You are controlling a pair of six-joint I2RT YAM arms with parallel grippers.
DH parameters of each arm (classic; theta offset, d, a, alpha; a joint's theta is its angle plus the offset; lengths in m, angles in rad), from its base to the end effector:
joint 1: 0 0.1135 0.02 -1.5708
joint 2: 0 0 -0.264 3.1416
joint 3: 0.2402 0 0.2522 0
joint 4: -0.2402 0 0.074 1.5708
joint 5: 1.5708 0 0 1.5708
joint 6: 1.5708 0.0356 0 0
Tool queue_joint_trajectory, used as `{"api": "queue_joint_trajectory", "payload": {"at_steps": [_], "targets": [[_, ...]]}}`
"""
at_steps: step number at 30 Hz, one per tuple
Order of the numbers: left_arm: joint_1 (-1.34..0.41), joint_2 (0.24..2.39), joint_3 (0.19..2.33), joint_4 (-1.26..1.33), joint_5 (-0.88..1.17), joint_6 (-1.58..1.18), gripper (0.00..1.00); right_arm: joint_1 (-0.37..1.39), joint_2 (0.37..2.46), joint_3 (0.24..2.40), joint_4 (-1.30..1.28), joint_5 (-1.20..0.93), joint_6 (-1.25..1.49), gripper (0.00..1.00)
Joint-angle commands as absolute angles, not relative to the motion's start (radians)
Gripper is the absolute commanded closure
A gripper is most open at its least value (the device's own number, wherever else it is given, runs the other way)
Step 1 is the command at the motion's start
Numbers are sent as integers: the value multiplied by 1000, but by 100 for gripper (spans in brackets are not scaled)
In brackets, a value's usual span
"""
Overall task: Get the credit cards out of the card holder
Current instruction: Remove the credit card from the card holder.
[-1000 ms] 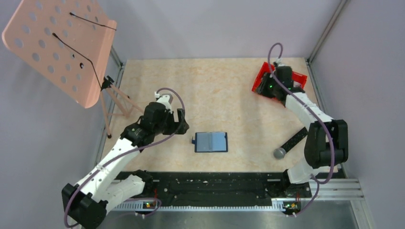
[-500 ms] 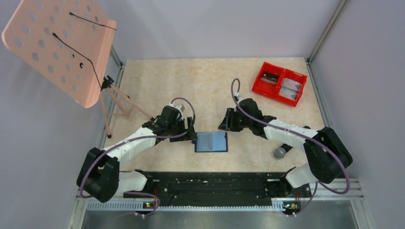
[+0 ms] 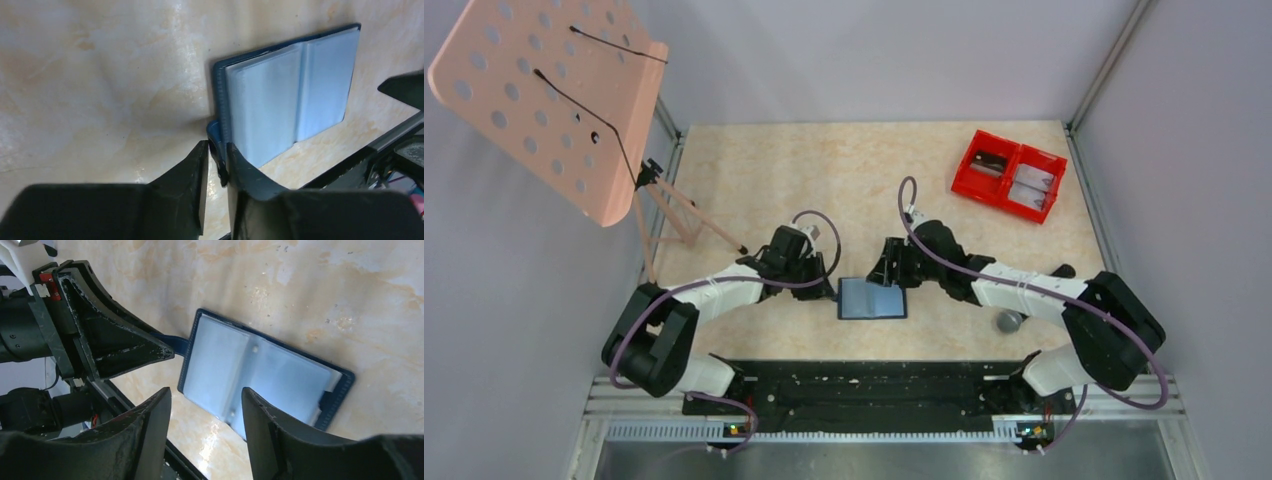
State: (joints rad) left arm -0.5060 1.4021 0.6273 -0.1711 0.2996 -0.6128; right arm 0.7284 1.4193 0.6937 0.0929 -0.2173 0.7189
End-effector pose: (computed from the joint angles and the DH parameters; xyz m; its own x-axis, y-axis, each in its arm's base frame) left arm 0.2187 -0.1332 0.1577 -0.9335 -0.1110 -0.3409 0.0944 0.8413 -0.5323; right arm 0.2120 0.1994 0.1925 -0.8456 0.1075 -0.5229 -0.2962 0.7205 0.6270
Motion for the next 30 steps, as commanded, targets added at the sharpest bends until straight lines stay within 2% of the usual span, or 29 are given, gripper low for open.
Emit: {"api": "queue_joint_trajectory", "payload": {"at_steps": [1, 4, 5, 7, 19, 26, 30], "targets": [[-511, 1364, 622, -99, 353, -614, 85, 753, 1372, 716, 104, -150, 719, 42], [-510, 1306, 598, -59, 391, -639, 97, 770, 1373, 721, 89, -128, 715, 38], [-510, 1288, 586, -35, 407, -652, 100, 781, 1374, 724, 84, -115, 712, 33], [-510, 1257, 568, -8, 435, -675, 100, 807, 1381, 735, 63, -78, 706, 28], [-511, 1169, 516, 87, 489, -747, 100, 894, 1476, 798, 31, -5, 697, 23], [-510, 1157, 511, 77, 485, -742, 100, 906, 1535, 814, 8, 51, 684, 25], [-512, 1161, 504, 85, 487, -744, 100, 908, 1563, 819, 9, 58, 675, 32]]}}
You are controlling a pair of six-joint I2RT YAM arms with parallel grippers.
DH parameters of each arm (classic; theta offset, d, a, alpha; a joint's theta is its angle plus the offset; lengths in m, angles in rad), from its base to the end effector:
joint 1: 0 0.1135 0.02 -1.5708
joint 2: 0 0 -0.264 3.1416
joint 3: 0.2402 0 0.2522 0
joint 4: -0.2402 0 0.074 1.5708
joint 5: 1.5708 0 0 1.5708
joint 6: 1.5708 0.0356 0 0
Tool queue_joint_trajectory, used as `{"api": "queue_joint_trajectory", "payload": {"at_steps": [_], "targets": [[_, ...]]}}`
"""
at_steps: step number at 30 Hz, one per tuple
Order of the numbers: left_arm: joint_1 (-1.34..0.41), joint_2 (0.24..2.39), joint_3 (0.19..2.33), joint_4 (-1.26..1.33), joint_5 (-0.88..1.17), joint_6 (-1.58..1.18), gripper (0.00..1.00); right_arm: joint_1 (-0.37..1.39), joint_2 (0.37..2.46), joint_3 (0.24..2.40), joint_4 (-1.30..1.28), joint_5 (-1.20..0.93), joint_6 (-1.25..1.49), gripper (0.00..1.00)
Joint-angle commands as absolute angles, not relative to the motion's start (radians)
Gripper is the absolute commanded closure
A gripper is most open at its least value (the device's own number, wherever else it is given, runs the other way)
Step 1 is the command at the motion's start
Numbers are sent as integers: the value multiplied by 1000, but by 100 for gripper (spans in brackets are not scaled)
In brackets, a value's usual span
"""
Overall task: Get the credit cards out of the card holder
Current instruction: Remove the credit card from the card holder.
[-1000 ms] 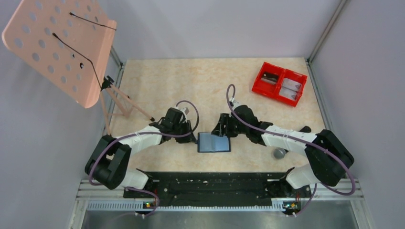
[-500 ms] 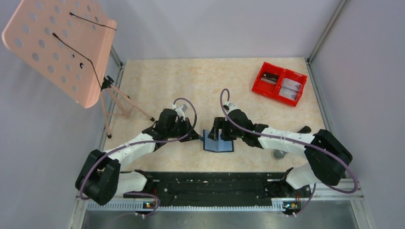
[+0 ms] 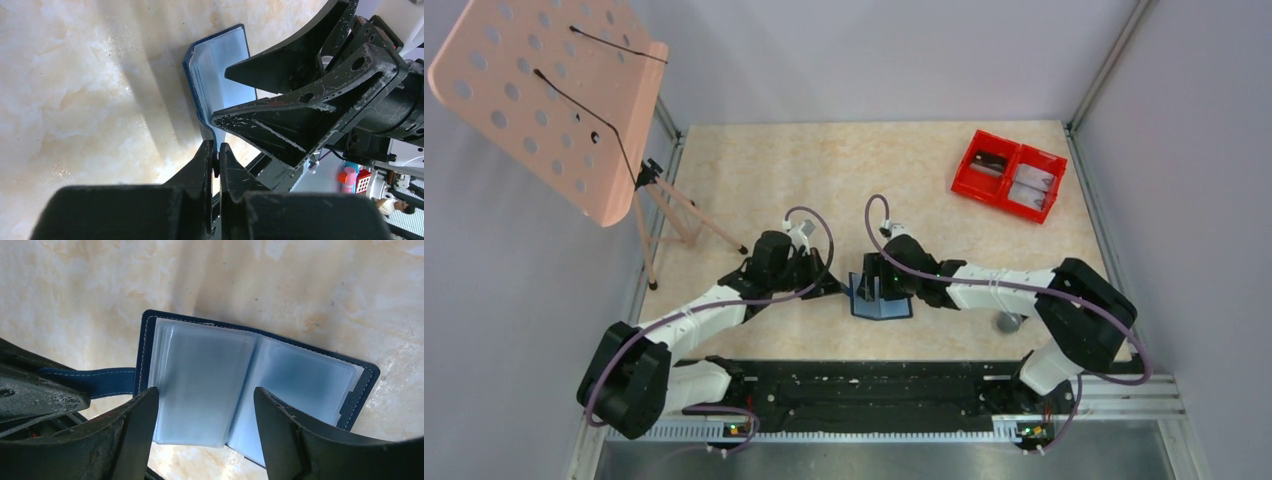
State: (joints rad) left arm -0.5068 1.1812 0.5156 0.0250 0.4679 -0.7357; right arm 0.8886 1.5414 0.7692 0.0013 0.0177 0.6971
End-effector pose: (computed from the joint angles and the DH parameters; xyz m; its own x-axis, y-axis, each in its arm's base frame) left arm 0.1970 -0.1277 0.1904 -0.8903 -0.1908 -0.4135 0.2049 0.6431 -0.7379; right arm 0.1948 0.2388 0.1731 -0.8299 -0.0036 -0.5579 -0.3068 0.8381 0.4510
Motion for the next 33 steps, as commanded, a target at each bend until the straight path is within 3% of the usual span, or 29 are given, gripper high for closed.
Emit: {"api": "queue_joint_trajectory", "payload": {"at_steps": [1, 8, 16, 33], "targets": [[-512, 1160, 503, 87, 486, -745, 100, 909, 1569, 819, 11, 57, 674, 32], [-511, 1147, 509, 63, 474, -734, 100, 909, 1567, 834, -68, 120, 661, 40], [-510, 1134, 518, 35, 466, -717, 100, 905, 1514, 832, -182, 265, 639, 41], [-510, 1125, 513, 8, 448, -694, 100, 872, 1422, 809, -226, 276, 617, 45]]}}
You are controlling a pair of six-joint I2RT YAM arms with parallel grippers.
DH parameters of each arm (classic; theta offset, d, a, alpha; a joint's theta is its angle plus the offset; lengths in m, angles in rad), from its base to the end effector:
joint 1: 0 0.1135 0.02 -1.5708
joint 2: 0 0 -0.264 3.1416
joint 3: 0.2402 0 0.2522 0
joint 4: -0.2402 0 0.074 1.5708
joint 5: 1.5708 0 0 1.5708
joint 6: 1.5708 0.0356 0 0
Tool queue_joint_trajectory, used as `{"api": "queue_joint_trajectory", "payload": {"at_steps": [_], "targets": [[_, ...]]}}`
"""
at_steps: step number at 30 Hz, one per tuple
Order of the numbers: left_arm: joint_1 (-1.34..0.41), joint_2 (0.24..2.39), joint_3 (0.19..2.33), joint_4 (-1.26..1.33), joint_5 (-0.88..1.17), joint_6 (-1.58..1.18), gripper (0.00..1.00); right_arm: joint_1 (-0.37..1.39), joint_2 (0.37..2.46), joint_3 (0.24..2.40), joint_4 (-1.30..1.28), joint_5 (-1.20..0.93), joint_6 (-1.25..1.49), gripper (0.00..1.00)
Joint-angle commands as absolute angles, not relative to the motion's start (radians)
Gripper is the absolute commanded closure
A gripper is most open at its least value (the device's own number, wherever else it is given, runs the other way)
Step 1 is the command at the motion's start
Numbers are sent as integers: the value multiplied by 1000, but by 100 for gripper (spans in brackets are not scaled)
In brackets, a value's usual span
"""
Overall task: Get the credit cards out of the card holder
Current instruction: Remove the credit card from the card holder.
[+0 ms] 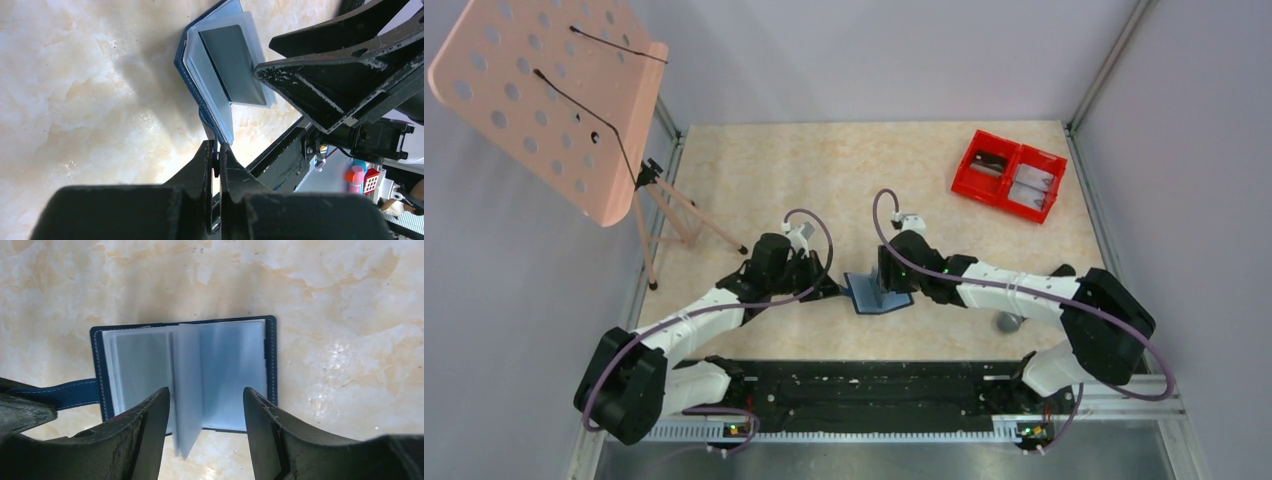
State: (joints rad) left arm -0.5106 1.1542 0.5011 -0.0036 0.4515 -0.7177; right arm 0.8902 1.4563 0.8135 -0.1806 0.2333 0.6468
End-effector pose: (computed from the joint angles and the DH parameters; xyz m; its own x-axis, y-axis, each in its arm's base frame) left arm 0.1915 -0.1251 0.1890 -0.8887 -0.1804 -0.4215 0.2081 0.6604 -0.7215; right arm 0.1925 0.2247 0.1973 -0.7644 -0.0124 -0.6446 -0.2464 0.9295 0.2743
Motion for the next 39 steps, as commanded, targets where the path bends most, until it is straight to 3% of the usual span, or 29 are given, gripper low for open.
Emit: {"api": "queue_joint_trajectory", "payload": {"at_steps": [1, 11, 15, 20, 23, 29, 39], "targets": [[-511, 1124, 515, 6, 447, -692, 100, 868, 1421, 808, -230, 275, 615, 45], [-510, 1132, 529, -10, 435, -678, 100, 862, 1422, 814, -226, 256, 595, 50], [-509, 1140, 561, -121, 335, -668, 100, 835, 1426, 822, -210, 221, 566, 54], [-506, 1144, 626, -242, 213, -678, 82, 752, 1424, 820, -179, 89, 525, 59], [-506, 1136, 649, -241, 227, -685, 72, 692, 1431, 800, -116, -89, 522, 63], [-526, 1154, 702, -205, 299, -688, 58, 655, 1443, 773, -24, -224, 555, 70], [-593, 1355, 690, 57, 394, -767, 57, 636, 1536, 736, 87, -291, 601, 73]]}}
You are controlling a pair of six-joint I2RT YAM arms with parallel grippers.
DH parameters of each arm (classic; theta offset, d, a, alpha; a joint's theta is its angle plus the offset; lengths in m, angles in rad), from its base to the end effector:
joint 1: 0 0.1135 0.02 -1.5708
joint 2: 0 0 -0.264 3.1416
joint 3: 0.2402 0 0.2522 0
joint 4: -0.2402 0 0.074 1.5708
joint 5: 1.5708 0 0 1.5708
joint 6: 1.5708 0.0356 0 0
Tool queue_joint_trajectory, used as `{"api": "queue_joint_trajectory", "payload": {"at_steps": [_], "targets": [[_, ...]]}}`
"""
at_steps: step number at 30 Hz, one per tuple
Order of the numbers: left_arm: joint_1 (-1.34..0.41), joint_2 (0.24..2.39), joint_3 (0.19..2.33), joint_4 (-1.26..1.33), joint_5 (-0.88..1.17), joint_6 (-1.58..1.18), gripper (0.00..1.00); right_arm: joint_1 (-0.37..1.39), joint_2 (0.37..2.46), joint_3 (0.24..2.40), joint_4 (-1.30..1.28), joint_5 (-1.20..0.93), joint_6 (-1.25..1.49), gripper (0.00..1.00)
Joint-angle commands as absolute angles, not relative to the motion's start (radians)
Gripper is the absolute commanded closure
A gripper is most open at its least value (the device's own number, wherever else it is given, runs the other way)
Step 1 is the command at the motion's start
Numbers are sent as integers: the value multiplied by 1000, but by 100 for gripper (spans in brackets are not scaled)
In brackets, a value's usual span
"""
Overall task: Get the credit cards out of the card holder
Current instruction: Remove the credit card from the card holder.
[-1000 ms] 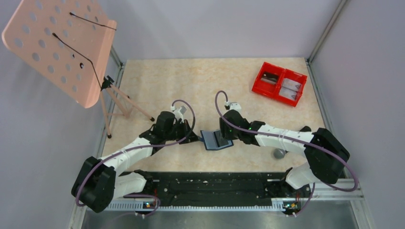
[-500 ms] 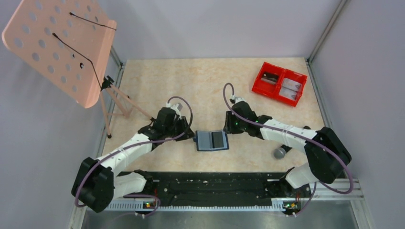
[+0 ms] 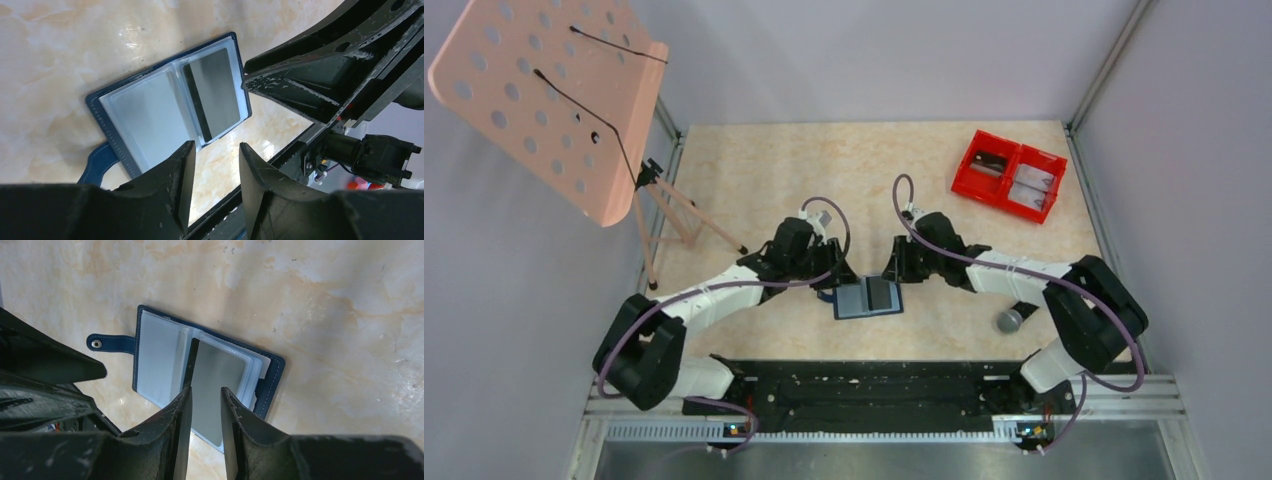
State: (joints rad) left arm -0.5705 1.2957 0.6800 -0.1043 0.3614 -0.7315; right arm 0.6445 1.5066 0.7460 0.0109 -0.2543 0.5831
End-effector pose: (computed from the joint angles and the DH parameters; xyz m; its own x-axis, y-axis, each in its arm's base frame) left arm 0.2150 -0.1529 0.2043 -0.8999 -0.1650 -0.4037 0.1717 0.7169 -0.6757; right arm 0.2354 0.1882 0.1777 -0.8559 0.0234 -0.5166 -0.3083 0.7789 0.5461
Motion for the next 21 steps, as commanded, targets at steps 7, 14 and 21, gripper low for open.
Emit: {"api": "queue_joint_trajectory", "payload": {"at_steps": [7, 14, 21], "targets": [[-609, 1463, 685, 155, 400, -777, 57, 635, 1554, 690, 104, -268, 613, 75], [-623, 1537, 665, 201, 361, -763, 57, 636, 1587, 655, 133, -262, 624, 79], [-657, 1581, 653, 208, 317, -757, 58, 635, 1597, 633, 120, -238, 638, 86]]}}
